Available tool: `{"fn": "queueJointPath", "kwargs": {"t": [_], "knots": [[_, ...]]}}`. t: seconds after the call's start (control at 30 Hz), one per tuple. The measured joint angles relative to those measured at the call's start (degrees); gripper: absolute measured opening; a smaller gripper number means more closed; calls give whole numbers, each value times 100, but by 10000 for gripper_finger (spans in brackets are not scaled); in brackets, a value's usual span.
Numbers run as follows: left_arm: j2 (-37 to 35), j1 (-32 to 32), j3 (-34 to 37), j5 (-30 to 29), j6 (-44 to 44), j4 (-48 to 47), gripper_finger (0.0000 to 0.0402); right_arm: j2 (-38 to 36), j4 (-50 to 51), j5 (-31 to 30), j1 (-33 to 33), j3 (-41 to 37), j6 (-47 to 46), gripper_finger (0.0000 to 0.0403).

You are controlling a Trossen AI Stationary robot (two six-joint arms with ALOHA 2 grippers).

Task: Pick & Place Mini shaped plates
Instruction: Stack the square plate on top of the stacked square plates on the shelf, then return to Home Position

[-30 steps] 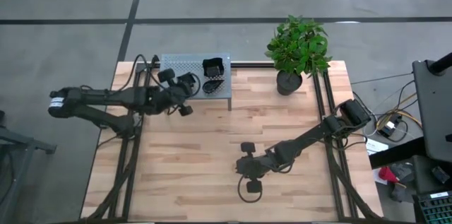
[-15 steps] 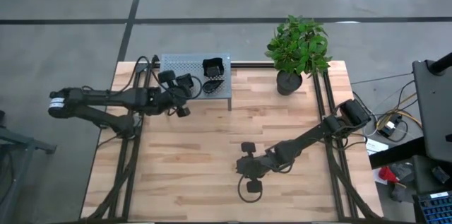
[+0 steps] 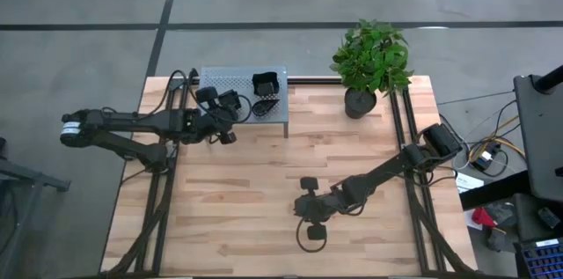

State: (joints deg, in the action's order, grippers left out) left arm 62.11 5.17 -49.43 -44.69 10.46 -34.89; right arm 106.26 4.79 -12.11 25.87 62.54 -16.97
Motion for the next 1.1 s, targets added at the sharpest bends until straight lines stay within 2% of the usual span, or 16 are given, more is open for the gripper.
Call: {"fn": "queueJointPath", "kwargs": {"t": [0.33,0.43,0.5,0.6,0.67,0.73,0.83,0.93,1.1], "knots": [[-9,-10,2,26,-34,142,101,0,-4,0,0,-9,0,56],[-57,-96,2,73,-613,-34,115,0,-4,0,0,-9,0,56],[-100,-203,3,455,-1202,-133,117,0,-4,1,0,-9,0,56],[-136,-444,7,1471,-1719,-106,105,0,-6,1,0,-9,-88,51],[-136,-708,17,1768,-1942,-52,87,0,-6,1,0,-9,-90,35],[-140,-1068,85,1806,-2033,78,58,0,-6,-7,0,-9,-70,16],[-160,-1618,282,1816,-2225,491,12,-48,23,-204,0,-11,-49,10],[-268,-2203,630,1796,-2410,1527,8,-236,60,-470,36,-17,43,8],[-595,-3093,1394,1805,-2211,3108,1,-728,-23,-757,230,-257,221,8]]}}
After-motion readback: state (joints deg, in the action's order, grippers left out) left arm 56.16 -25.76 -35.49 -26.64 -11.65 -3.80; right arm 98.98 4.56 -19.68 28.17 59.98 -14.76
